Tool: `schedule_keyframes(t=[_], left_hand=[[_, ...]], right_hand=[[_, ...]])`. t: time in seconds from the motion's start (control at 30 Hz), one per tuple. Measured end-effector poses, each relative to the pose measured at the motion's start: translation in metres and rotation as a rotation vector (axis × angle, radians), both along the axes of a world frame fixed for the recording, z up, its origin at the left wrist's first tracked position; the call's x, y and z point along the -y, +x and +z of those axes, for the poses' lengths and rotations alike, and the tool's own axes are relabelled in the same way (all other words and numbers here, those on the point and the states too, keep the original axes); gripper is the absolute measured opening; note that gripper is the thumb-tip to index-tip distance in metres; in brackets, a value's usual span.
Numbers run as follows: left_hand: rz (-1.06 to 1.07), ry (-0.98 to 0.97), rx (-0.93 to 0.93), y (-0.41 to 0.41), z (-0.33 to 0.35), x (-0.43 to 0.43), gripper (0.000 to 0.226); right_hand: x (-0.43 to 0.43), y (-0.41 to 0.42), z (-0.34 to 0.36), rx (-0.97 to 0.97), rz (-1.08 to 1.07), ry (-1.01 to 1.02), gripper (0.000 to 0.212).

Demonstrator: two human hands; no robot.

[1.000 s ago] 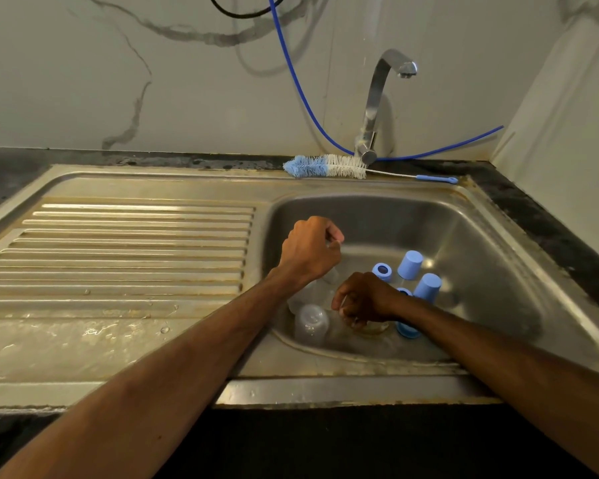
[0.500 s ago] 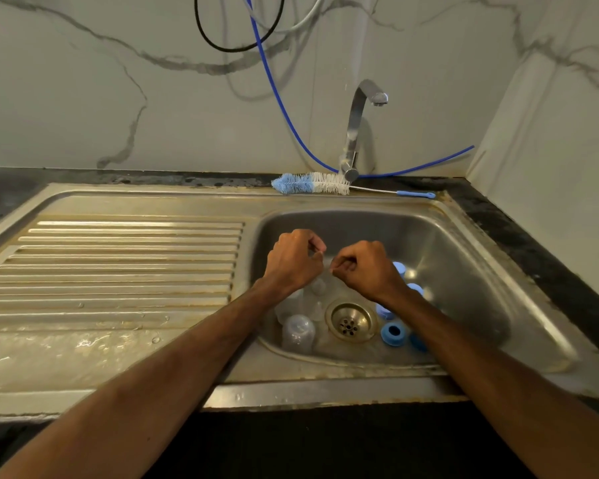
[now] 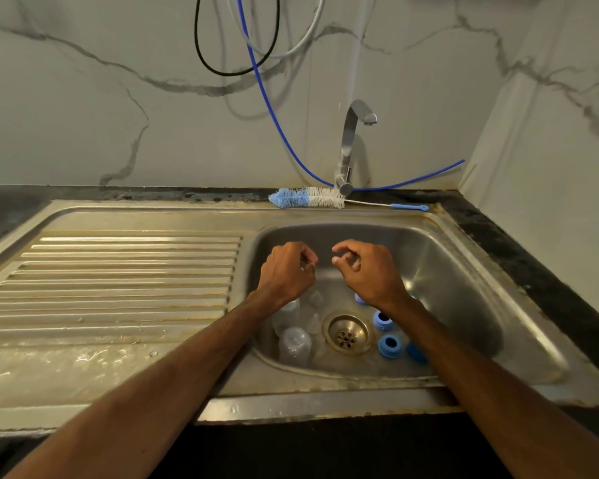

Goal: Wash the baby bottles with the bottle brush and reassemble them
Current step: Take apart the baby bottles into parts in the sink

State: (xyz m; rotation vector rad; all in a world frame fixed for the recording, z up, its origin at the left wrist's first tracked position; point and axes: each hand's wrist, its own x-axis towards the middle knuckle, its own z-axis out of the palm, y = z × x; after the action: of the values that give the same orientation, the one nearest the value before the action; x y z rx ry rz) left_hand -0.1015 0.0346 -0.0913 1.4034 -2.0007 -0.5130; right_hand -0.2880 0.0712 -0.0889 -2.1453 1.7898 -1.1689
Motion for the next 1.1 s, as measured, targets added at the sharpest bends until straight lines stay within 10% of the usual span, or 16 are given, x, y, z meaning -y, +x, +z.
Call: schedule_keyframes(t=[0.5, 0.73, 1.1], left_hand=[[0.128, -0.059, 0.015, 0.010, -0.005, 0.009, 0.018], [0.155, -0.128, 0.050, 0.009, -0.014, 0.014, 0.016], [0.171, -0.127, 0.108, 0.010, -0.014, 0.021, 0.015]], right_hand=[[0.082, -0.048, 0.023, -0.087, -0.244, 0.064, 0.025], [0.146, -0.075, 0.025, -0.445, -0.306, 0.209, 0.031], [0.119, -0.077, 0.032, -0.482, -0.248, -0.059, 0.021]])
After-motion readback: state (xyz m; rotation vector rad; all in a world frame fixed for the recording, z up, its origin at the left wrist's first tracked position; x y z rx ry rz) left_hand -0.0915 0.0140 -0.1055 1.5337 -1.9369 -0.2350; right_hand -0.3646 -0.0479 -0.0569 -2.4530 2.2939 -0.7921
